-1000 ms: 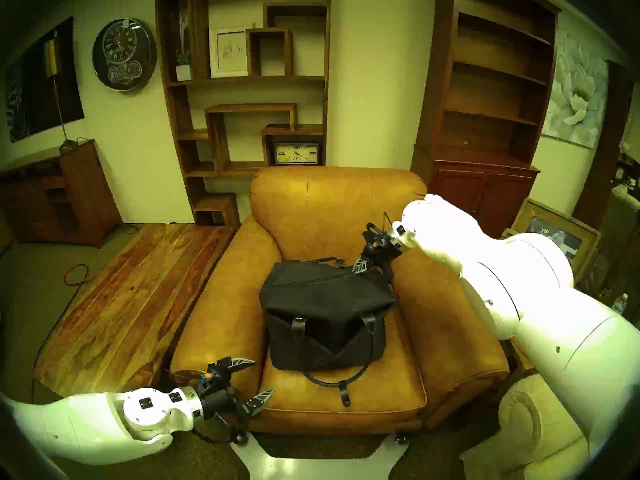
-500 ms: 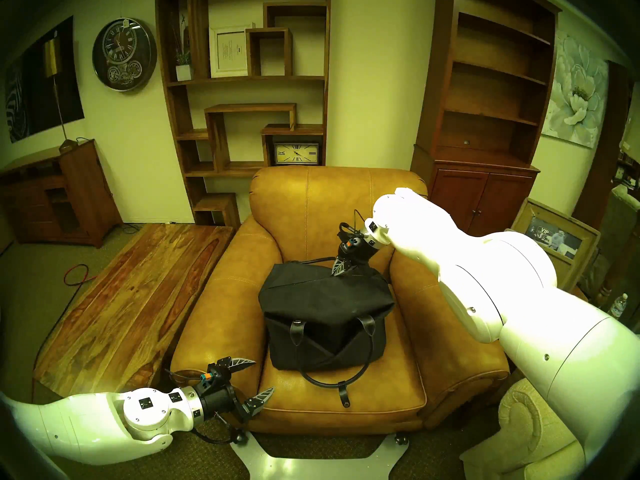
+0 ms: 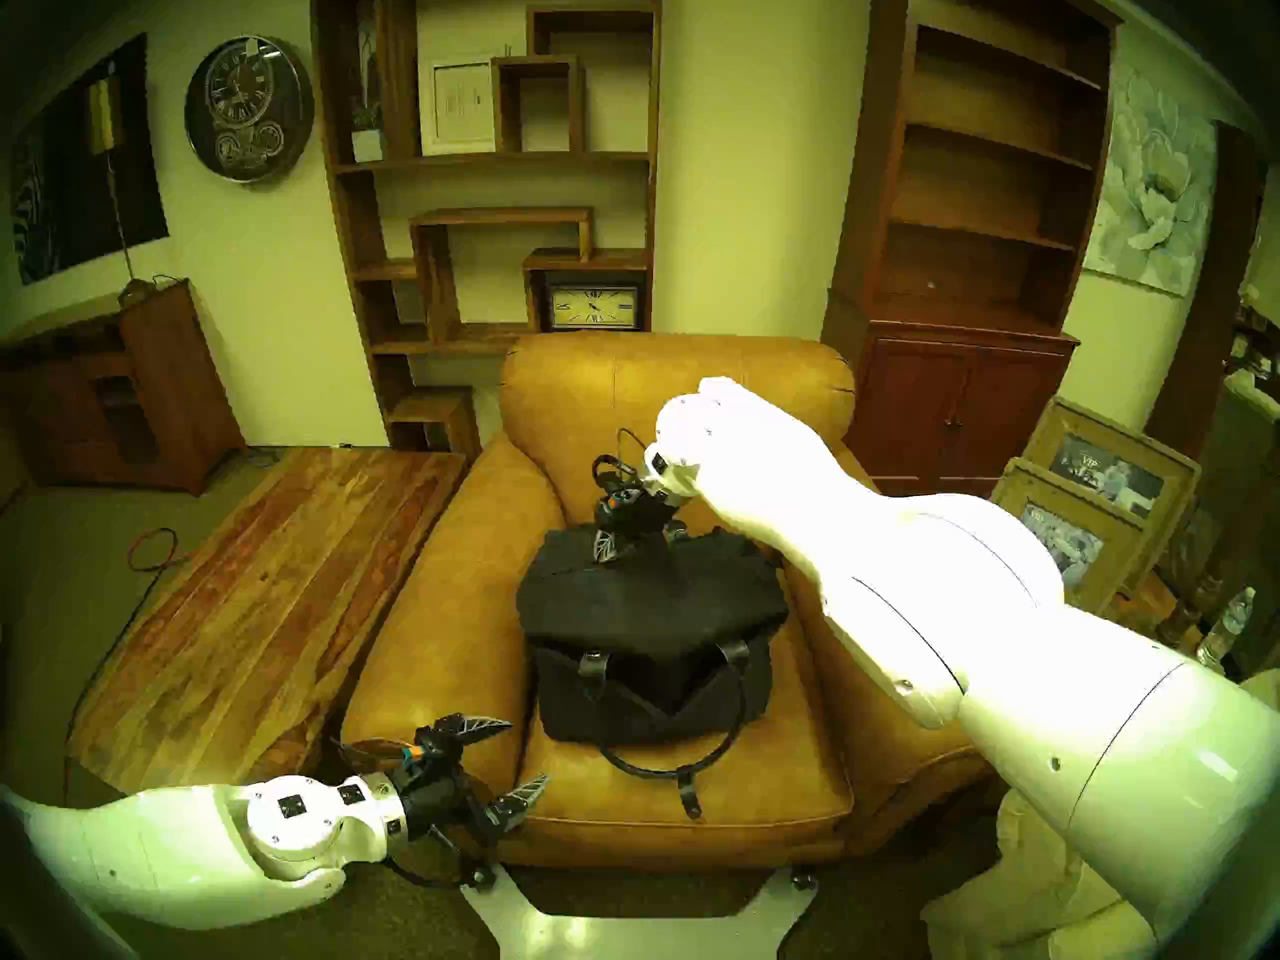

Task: Open a bag with a zipper

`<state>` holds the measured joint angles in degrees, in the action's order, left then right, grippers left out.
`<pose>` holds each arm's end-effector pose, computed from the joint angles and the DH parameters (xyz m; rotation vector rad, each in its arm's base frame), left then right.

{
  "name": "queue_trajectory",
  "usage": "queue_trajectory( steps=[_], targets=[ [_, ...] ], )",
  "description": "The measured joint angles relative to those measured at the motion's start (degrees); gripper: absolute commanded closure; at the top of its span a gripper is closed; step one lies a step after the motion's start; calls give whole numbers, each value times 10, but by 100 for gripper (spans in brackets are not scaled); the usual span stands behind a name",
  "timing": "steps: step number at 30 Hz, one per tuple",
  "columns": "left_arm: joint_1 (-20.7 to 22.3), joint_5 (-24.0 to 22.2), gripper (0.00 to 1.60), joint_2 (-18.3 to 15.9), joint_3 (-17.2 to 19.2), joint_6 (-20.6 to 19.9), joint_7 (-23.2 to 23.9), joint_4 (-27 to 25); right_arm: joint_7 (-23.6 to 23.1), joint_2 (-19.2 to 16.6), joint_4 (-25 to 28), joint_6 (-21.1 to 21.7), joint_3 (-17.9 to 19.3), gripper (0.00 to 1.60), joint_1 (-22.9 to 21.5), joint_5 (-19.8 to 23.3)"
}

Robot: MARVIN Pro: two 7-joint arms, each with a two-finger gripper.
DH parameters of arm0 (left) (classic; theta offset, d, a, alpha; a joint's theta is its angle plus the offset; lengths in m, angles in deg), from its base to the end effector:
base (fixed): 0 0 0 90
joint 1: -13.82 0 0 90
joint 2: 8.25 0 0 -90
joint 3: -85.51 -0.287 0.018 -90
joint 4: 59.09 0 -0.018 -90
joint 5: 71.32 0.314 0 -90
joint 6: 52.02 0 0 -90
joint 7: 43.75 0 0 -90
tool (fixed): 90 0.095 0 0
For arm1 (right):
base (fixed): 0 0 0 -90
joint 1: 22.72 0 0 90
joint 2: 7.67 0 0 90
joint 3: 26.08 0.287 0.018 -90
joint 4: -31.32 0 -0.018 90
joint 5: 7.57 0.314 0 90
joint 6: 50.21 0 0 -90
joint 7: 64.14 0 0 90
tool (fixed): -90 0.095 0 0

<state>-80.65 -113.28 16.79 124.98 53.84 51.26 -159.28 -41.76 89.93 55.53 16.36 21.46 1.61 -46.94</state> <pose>0.2428 0.0563 -0.3926 2.1717 -0.8881 1.3577 0.5631 0.2087 -0.2281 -1.1781 -2.7064 -0.7407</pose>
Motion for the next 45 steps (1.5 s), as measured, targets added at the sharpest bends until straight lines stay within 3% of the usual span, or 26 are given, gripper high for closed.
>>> queue_trajectory(
  steps=[13,25,26,27,29,30,37,45],
  targets=[
    [2,-1,0,0,-2,0,0,0,0,44,53,108,-77,160,10,-18],
    [3,-2,0,-1,-4,0,-1,0,20,117,73,216,-124,160,9,-18],
    [3,-2,0,-1,-4,0,-1,0,22,123,68,224,-127,131,7,-19],
    [3,-2,0,-1,-4,0,-1,0,22,132,57,236,-132,112,4,-22],
    [3,-2,0,-1,-5,1,-1,0,20,143,36,247,-140,95,-2,-27],
    [3,-2,0,-1,-5,1,-1,0,18,146,29,248,-142,0,-4,-29],
    [3,0,0,-2,-5,4,-2,0,-15,161,-49,267,-151,0,-18,-43],
    [4,0,0,-2,-6,4,-3,0,-32,137,-35,305,-100,0,-35,-17]
  ],
)
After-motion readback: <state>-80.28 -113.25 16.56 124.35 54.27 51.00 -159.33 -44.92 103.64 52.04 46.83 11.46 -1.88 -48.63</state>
